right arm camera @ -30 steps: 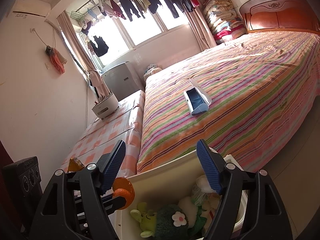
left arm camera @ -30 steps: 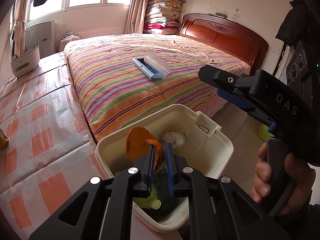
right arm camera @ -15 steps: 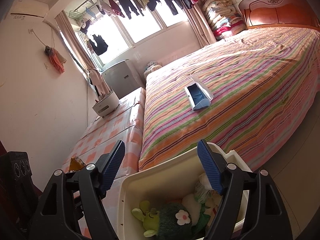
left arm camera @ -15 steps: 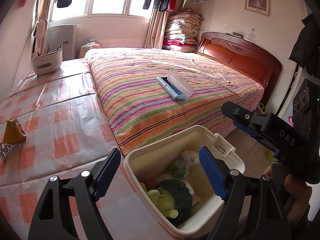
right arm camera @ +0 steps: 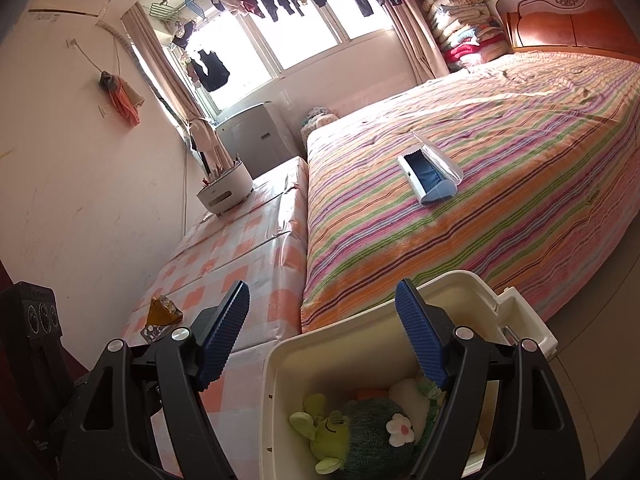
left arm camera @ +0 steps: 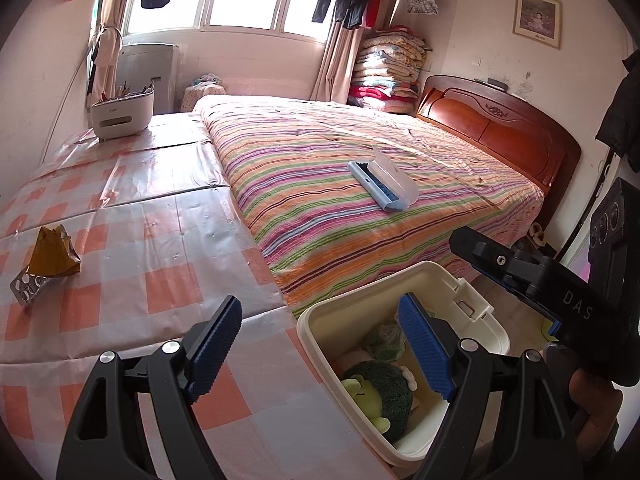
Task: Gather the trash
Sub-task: 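Move both tools back over the table toward the yellow wrapper and blister pack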
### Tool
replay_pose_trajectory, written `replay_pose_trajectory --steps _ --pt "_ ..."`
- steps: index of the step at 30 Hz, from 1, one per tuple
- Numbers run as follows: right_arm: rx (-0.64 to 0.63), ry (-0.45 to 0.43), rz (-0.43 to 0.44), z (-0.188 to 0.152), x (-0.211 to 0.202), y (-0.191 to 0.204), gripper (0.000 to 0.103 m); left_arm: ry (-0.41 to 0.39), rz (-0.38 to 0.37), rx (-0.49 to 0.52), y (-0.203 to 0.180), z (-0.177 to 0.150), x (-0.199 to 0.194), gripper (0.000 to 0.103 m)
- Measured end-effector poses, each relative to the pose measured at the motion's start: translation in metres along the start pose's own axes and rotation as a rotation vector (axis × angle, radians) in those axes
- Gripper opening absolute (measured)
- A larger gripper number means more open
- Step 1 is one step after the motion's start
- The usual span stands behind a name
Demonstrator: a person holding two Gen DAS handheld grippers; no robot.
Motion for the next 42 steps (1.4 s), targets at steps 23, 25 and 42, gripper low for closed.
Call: replay_pose_trajectory --steps 23,25,42 --pt "-0.027 0.066 0.073 -0.016 0.032 0.046 0.075 0.003 0.077 -0.069 0.052 -0.004 -0.02 0.078" --pt "-0.03 0.075 0.077 -0.019 0.036 0.051 0.075 0.002 0.086 -0.076 0.059 -0.004 -0.022 0.078" --pt "-0.058 0.143 0.118 -0.04 0.064 0.091 0.078 -0.006 0.17 -0.151 0.114 -0.013 -0.05 0.078"
Point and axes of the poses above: each gripper's, at about its wrist camera, not at the fingertips, and x roughly the way its jaws point, y to its left, z to its top, the point moved 2 cm from there along x, roughly the way its jaws point, and after that the axes turned 5 degrees about -y, right-handed, at the moved point
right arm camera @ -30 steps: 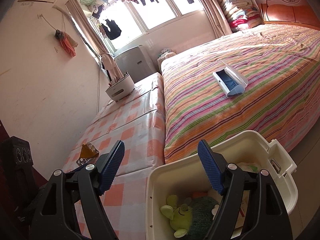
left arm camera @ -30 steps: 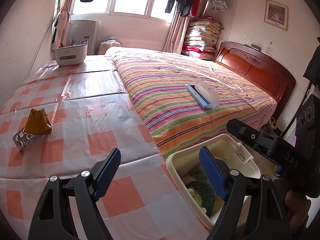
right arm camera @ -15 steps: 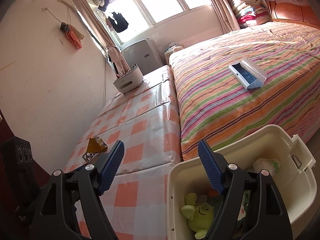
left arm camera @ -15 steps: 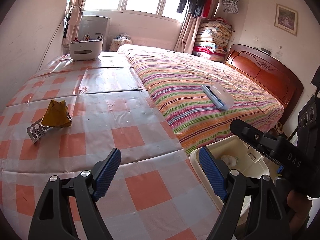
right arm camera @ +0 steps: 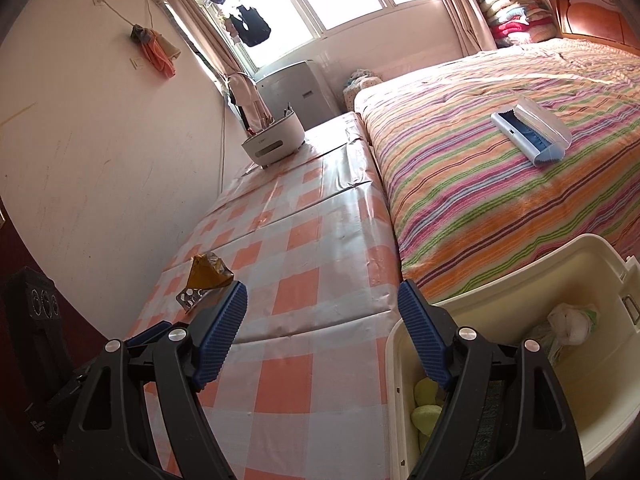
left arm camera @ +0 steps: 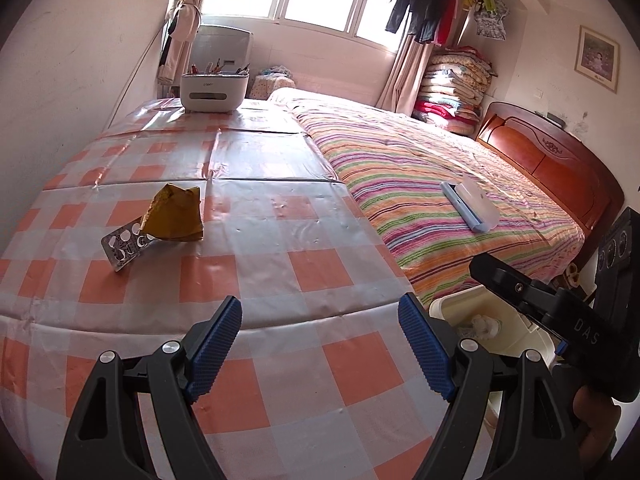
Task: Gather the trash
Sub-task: 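Move both tools back over the table toward the yellow wrapper and blister pack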
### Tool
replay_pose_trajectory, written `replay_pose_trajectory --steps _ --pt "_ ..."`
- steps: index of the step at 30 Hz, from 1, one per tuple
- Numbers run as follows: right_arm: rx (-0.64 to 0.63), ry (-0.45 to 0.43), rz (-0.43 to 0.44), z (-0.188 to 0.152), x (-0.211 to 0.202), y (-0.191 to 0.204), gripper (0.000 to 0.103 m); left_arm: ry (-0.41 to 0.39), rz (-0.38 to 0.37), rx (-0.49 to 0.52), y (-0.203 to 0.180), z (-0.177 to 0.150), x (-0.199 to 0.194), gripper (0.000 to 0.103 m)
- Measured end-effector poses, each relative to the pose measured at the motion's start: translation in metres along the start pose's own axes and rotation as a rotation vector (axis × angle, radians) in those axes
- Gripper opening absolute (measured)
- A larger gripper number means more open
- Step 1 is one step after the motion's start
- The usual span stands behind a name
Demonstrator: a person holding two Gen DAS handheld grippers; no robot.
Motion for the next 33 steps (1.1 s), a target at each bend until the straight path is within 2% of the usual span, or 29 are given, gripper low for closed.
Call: replay_pose_trajectory --steps 20,26,33 --pt "-0.046 0.077 0.04 -0.012 0.041 0.042 0.079 -0.034 0.121 -0.074 0.077 0.011 -0.023 0.078" --pt "-0.088 0.09 0.056 -0.008 0.054 0.058 0.079 -0.033 0.156 -0.043 0.092 0.016 -0.02 0.078" --pt "-0.13 0.118 0.074 -0.002 0.079 0.074 0.081 -0.029 0.155 -0.061 0.112 0.019 -0.011 0.078"
Point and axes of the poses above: each gripper's, at about its wrist camera, not at the fingertips, and x roughly the way its jaws point, y to its left, z to its top, the point moved 2 cm from there along x, roughly the way its jaws point, and after that the axes turned 5 degrees about -y, right-handed, at the moved point
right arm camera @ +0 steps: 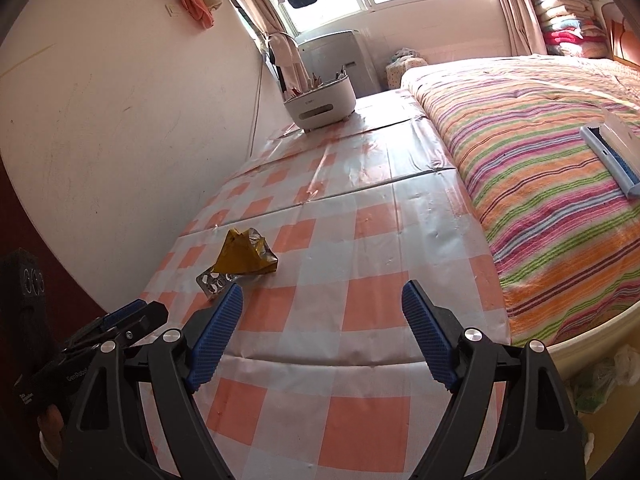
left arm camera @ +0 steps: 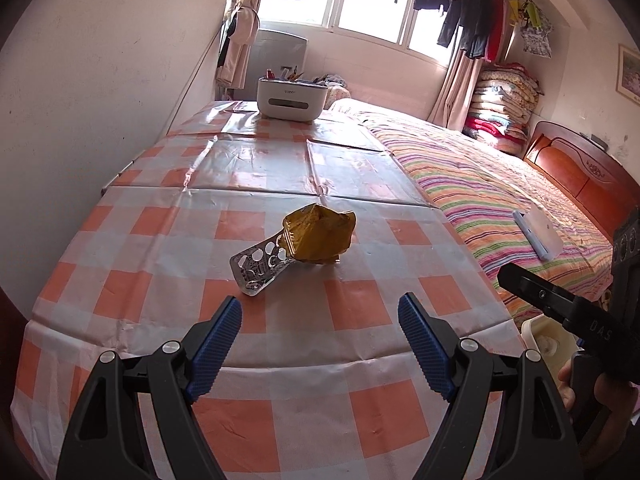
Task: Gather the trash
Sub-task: 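Move both tools back over the table toward the yellow wrapper and blister pack, then grasp the yellow wrapper with the right tool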
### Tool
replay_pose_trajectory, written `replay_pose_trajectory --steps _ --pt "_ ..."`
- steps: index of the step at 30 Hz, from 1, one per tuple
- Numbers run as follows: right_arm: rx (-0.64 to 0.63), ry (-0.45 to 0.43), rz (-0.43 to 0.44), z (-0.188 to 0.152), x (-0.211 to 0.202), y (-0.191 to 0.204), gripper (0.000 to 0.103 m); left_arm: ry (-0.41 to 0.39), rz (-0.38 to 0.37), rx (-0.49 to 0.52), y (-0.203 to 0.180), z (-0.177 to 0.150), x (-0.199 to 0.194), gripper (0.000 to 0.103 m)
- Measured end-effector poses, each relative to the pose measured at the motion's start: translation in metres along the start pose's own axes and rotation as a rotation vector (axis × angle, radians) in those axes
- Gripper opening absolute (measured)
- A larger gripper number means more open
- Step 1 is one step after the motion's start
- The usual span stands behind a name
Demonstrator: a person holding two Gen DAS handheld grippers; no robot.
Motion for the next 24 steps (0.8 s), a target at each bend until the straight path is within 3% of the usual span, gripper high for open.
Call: replay_pose_trajectory --steps 16,24 --pt "-0.033 0.093 0.074 0.022 0.065 0.031 0.081 0.03 0.026 -0.061 0.044 0.004 0.024 0.078" --pt "-0.059 0.143 0.125 0.028 0.097 0.055 0.081 0.021 -0.014 -0.058 0.055 0.013 0.029 0.078"
Point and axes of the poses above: each gripper's, at about its wrist camera, not at the fingertips, and x roughly the way its jaws point, y to its left, z to its top, the point moved 2 cm from there along x, roughly the way its jaws point, and after that the axes turned 5 degrees about -y, right-handed, at the moved point
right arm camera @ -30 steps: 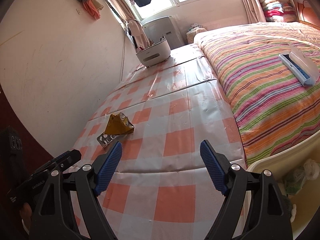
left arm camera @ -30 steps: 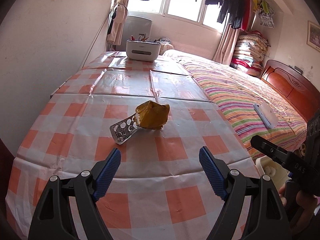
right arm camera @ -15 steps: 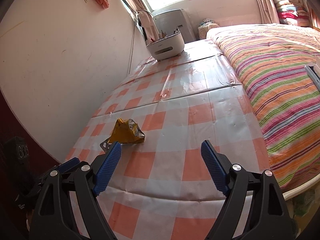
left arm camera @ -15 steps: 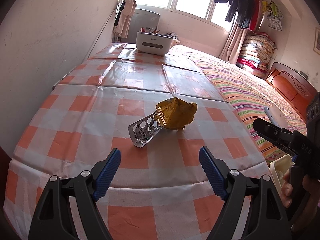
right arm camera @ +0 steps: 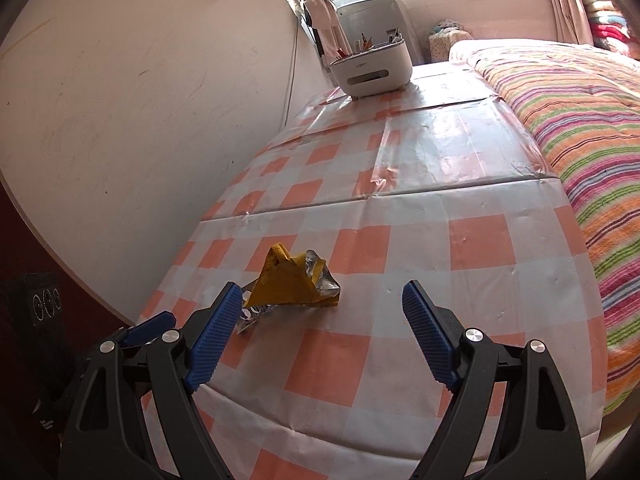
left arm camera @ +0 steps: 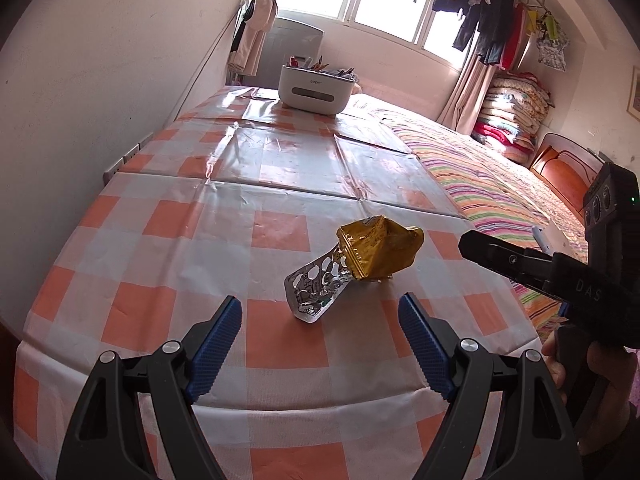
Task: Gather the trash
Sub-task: 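Grasp the yellow wrapper with the right tool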
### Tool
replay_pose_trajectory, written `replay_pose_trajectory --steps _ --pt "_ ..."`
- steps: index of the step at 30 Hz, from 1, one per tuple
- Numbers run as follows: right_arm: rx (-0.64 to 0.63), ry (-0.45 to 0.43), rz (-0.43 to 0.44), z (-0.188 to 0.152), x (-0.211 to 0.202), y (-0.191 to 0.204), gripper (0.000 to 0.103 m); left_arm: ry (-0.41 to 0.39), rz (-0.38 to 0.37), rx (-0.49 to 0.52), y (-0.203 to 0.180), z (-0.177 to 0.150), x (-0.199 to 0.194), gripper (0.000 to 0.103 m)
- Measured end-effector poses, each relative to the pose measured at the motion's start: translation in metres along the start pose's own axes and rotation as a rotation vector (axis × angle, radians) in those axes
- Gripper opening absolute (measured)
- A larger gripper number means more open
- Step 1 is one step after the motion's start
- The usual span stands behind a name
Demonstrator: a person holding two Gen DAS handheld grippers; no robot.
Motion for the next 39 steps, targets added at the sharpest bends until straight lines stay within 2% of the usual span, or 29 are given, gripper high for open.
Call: replay_pose_trajectory --steps 3,11,19,20,22,24,26,27,34,39 --pt "-0.009 0.026 0.007 0.001 0.014 0.007 0.081 -0.003 -0.016 -0.01 0.003 0.003 -0.003 0.078" --pt "-0.048 0.091 0.034 0.001 0.048 0.033 0.081 -0.017 0.003 0.025 0.008 0.005 -0.009 0.078" --pt "-0.065 0.153 0.004 -0.008 0.077 0.033 0.08 -0.004 0.014 0.02 0.014 0.006 -0.004 0.078" --pt "-0.066 0.16 -0.001 -0.01 0.079 0.03 0.078 -0.003 0.013 0.023 0.013 0.006 -0.003 0.078" --pt "-0.074 0.176 -0.001 -0.011 0.082 0.025 0.052 -0.004 0.016 0.025 0.013 0.007 -0.002 0.078" --pt "-0.094 0.174 -0.006 -0.011 0.081 0.022 0.037 0.005 0.006 0.022 0.011 0.007 0.0 0.078" --pt "-0.104 0.153 -0.012 -0.011 0.076 0.019 0.029 0.011 0.004 0.028 0.009 0.006 0.003 0.078" --pt "-0.101 0.148 -0.008 -0.011 0.073 0.017 0.021 0.012 0.004 0.034 0.008 0.006 0.004 0.078" --pt "-0.013 0.088 -0.003 -0.014 0.031 -0.006 0.019 0.017 0.001 0.072 -0.001 0.008 0.014 0.078" --pt "0.038 0.05 0.023 -0.016 0.002 -0.014 0.019 0.017 -0.009 0.148 -0.014 0.016 0.029 0.078"
Point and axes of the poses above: each gripper's, at about its wrist camera, not at the fingertips, and x roughly the way its jaws point, y to its left, z to its top, the point moved 2 cm from there along x, roughly the way its jaws point, and after that the axes turned 5 degrees about -y, right-handed, at the moved point
